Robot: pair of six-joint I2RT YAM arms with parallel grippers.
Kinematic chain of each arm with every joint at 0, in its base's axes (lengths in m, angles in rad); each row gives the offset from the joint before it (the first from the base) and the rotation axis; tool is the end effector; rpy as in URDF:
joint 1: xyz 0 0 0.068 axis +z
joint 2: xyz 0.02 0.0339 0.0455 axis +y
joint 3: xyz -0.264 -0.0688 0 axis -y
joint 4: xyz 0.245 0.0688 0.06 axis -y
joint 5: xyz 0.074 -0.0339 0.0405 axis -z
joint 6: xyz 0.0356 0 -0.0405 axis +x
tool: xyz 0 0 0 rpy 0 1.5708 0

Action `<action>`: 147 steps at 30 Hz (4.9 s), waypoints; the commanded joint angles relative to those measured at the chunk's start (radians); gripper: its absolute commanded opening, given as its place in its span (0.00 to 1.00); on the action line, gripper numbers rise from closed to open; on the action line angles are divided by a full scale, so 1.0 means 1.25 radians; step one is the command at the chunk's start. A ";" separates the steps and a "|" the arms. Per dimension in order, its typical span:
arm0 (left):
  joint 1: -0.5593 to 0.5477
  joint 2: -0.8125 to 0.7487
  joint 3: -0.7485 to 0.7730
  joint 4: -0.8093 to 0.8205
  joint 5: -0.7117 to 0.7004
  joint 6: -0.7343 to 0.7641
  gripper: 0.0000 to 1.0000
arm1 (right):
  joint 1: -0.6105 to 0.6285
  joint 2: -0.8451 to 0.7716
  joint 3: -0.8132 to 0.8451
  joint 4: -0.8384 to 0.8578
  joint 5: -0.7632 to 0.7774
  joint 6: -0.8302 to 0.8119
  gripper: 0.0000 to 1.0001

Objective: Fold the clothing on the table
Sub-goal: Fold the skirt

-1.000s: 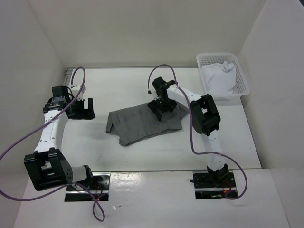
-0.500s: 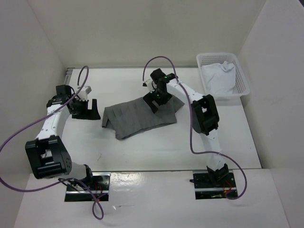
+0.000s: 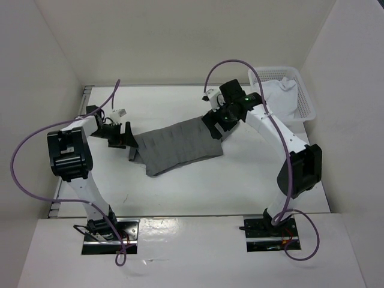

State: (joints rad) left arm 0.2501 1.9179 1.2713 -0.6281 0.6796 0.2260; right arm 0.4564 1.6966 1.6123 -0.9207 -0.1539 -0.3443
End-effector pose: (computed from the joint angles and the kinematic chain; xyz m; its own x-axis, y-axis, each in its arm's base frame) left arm 0.3652 0.0702 0.1648 -0.9065 -0.0517 -0.4191 0.1932 0.8317 -0.5205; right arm 0.3215 0.1639 0.3224 -0.5414 -0.6374 -0.5483 -0.7352 0.6753 -0.0591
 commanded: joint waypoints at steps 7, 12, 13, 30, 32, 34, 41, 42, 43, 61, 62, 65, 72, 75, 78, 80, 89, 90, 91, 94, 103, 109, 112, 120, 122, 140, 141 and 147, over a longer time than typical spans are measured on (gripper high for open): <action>-0.001 0.099 0.060 0.034 0.048 0.030 1.00 | -0.089 -0.072 -0.066 -0.003 0.010 -0.012 0.99; -0.009 0.110 0.035 0.004 0.055 0.053 1.00 | -0.098 -0.080 -0.074 -0.003 0.018 -0.004 0.99; -0.016 0.110 0.026 0.004 0.055 0.054 1.00 | -0.098 -0.080 -0.074 -0.003 0.018 -0.004 0.99; -0.065 0.141 -0.009 -0.029 -0.002 0.046 0.00 | -0.098 -0.080 -0.128 0.049 0.029 0.004 0.99; -0.065 0.141 -0.009 -0.029 -0.011 0.046 0.00 | -0.107 -0.080 -0.142 0.092 0.048 0.012 0.99; -0.065 0.134 -0.009 -0.022 -0.031 0.046 0.00 | -0.148 -0.063 -0.156 0.134 0.048 0.019 0.99; -0.065 0.119 -0.009 -0.037 -0.056 0.061 0.00 | -0.278 0.131 -0.009 0.159 -0.206 -0.030 0.99; -0.065 0.111 -0.009 -0.037 -0.056 0.061 0.00 | -0.288 0.160 0.048 0.138 -0.214 -0.040 0.99; -0.065 0.111 -0.009 -0.037 -0.056 0.061 0.00 | -0.288 0.217 0.078 0.126 -0.224 -0.056 0.99; -0.065 0.097 -0.017 -0.046 -0.055 0.076 0.00 | -0.272 0.491 0.386 0.003 -0.262 -0.103 0.99; -0.065 0.097 -0.017 -0.046 -0.055 0.076 0.00 | -0.272 0.491 0.395 0.003 -0.262 -0.103 0.99; -0.065 0.097 -0.017 -0.053 -0.055 0.083 0.00 | -0.272 0.526 0.405 -0.005 -0.254 -0.103 0.99; -0.065 0.097 -0.017 -0.061 -0.048 0.083 0.00 | -0.265 0.567 0.420 -0.028 -0.266 -0.110 0.99; -0.072 0.097 -0.017 -0.061 -0.048 0.083 0.00 | -0.265 0.574 0.420 -0.045 -0.294 -0.117 0.99; -0.072 0.097 -0.017 -0.061 -0.041 0.090 0.00 | -0.265 0.582 0.412 -0.067 -0.321 -0.125 0.99; -0.072 0.097 -0.017 -0.061 -0.033 0.090 0.00 | -0.265 0.582 0.404 -0.075 -0.334 -0.132 0.99; -0.072 0.089 -0.017 -0.068 -0.033 0.090 0.00 | -0.233 0.582 0.332 -0.113 -0.438 -0.159 0.99; -0.072 0.089 -0.017 -0.068 -0.033 0.090 0.00 | -0.233 0.582 0.322 -0.113 -0.438 -0.159 0.99; -0.072 0.089 -0.024 -0.068 -0.033 0.090 0.00 | -0.225 0.582 0.312 -0.113 -0.446 -0.159 0.99; -0.072 0.089 -0.024 -0.068 -0.026 0.090 0.00 | -0.215 0.582 0.304 -0.113 -0.446 -0.159 0.99; -0.072 0.089 -0.024 -0.068 -0.026 0.098 0.00 | -0.199 0.582 0.297 -0.089 -0.432 -0.134 0.75; -0.072 0.089 -0.024 -0.068 -0.018 0.098 0.00 | -0.199 0.590 0.297 -0.073 -0.394 -0.099 0.09; -0.072 0.089 -0.024 -0.068 -0.018 0.098 0.00 | -0.199 0.582 0.297 -0.073 -0.374 -0.090 0.00; -0.080 0.089 -0.024 -0.076 -0.018 0.098 0.00 | -0.199 0.556 0.385 -0.081 -0.220 -0.041 0.00; -0.080 0.089 -0.014 -0.083 -0.011 0.089 0.00 | -0.179 0.556 0.428 -0.109 -0.159 -0.019 0.00; -0.184 0.079 0.128 -0.067 0.053 -0.052 0.00 | 0.178 0.399 0.469 -0.116 0.382 0.050 0.02; -0.184 0.079 0.128 -0.067 0.053 -0.052 0.00 | 0.198 0.399 0.469 -0.108 0.391 0.057 0.02; -0.210 0.079 0.100 -0.050 0.045 -0.052 0.00 | 0.284 0.416 0.503 -0.108 0.343 0.064 0.00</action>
State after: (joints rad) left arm 0.0032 2.0270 1.4090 -0.7025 0.7048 0.1757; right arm 0.8093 2.2711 2.1937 -1.0996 0.2726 -0.2836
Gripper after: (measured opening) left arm 0.022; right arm 0.034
